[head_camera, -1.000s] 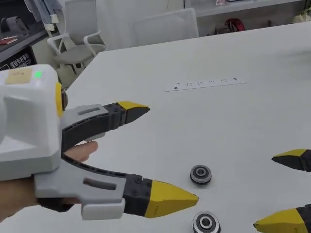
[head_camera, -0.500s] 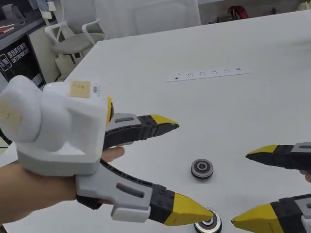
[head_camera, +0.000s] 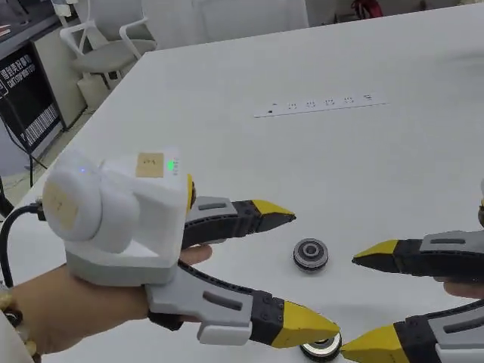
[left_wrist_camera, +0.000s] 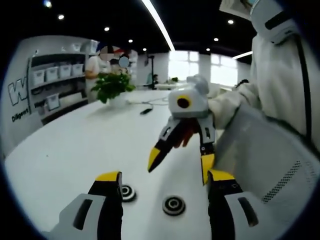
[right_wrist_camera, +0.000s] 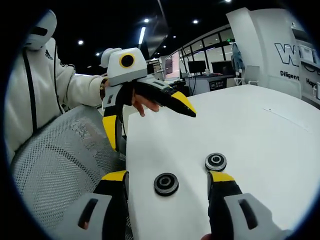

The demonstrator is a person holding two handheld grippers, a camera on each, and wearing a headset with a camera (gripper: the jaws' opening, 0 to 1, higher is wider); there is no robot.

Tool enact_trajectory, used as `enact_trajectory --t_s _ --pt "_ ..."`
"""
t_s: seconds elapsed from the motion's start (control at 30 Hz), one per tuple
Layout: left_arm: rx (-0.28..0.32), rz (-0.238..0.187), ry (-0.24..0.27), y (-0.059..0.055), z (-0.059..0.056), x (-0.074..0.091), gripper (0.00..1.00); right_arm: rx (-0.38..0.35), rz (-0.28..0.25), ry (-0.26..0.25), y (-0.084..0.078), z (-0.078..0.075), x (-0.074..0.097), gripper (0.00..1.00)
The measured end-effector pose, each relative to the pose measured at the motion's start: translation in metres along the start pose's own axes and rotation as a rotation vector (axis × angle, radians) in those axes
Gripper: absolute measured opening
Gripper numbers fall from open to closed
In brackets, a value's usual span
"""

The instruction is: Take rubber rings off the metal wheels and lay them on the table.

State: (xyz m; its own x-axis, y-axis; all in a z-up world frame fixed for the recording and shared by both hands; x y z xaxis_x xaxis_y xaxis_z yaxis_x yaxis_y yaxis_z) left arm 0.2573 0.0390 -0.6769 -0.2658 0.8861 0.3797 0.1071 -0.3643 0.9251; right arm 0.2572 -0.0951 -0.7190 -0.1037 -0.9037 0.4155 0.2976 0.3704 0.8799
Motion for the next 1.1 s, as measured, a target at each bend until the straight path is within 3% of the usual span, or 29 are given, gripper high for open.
enact_trajectory --t_s 0.4,0.57,0.87,1.1 --pt "0.030 -0.045 0.003 -0.020 -0.003 -0.008 0.56 0.006 -0.032 0.027 -0.010 -0.003 -0.009 0.45" --pt "0.095 -0.051 0.023 -0.033 0.003 -0.010 0.48 0.018 -0.015 0.032 -0.017 -0.002 -0.012 0.40" --pt "0.091 -0.014 0.014 -0.048 0.002 -0.016 0.41 0.005 -0.014 0.035 -0.026 -0.002 -0.016 0.32" --pt "0.082 -0.009 -0.006 -0.054 -0.003 -0.022 0.35 0.003 -0.005 0.032 -0.032 -0.002 -0.021 0.30"
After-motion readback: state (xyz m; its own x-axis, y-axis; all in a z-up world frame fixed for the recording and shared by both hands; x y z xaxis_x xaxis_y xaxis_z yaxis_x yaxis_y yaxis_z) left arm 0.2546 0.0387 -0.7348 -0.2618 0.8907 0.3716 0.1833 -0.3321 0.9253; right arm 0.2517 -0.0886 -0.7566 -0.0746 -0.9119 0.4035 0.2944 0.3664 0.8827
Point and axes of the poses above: the centre of the closed fingertips' face, and the gripper's own axes: x roughly backward along the fingers, z roughly to its left, y roughly out of its top, the point moved 7 cm from there along x, roughly backward along the fingers, and after that the axes turned 2 degrees about -x, right-handed, at the moved point
